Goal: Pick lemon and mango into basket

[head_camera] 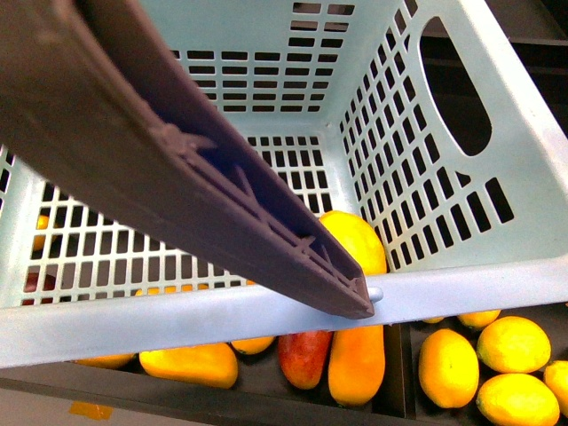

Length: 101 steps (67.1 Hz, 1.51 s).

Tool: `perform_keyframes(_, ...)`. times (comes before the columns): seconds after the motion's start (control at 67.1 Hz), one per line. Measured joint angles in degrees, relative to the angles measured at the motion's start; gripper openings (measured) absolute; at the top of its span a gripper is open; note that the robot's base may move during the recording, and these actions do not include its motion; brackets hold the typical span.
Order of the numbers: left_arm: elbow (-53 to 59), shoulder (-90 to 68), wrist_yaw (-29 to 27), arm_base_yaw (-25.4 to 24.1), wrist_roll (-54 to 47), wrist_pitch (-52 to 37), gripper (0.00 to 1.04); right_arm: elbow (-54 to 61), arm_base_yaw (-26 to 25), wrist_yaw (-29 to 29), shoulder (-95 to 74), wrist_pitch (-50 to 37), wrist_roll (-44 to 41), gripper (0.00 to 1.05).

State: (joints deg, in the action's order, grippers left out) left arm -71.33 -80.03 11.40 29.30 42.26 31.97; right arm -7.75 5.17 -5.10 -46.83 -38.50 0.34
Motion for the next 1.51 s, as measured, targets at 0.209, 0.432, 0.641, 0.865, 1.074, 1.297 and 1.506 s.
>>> perform_keyframes(0.209, 0.0, 0.0, 0.1, 0.0, 0.0, 0.0, 0.14, 2.6, -4.9, 4.7, 5.6, 2.8, -0.2, 0.12)
perform_keyframes(0.432, 0.0, 0.0, 0.1, 0.0, 0.0, 0.0, 0.14, 2.7, -5.0, 4.9, 5.8, 2.8, -0.2, 0.49)
perform_keyframes(0.641, 0.0, 0.0, 0.1, 0.0, 0.0, 0.0, 0.14, 2.7, -5.0, 5.0, 5.8, 2.8, -0.2, 0.87)
perform_keyframes(0.865, 0.0, 0.0, 0.2, 0.5, -0.3, 0.0, 0.14, 2.7, -5.1, 4.8, 5.9, 2.9, -0.2, 0.96)
perform_keyframes(1.074, 0.0, 0.0, 0.4, 0.5, -0.2, 0.0, 0.14, 2.7, -5.1, 5.0, 6.0, 2.9, -0.2, 0.96)
perform_keyframes(1.297, 0.0, 0.0, -0.1, 0.3, -0.2, 0.0, 0.14, 2.7, -5.1, 4.9, 6.0, 2.9, -0.2, 0.96)
perform_keyframes(1.506, 0.0, 0.1, 0.1, 0.3, -0.1, 0.0, 0.14, 2.7, -5.1, 5.0, 6.0, 2.9, -0.2, 0.96)
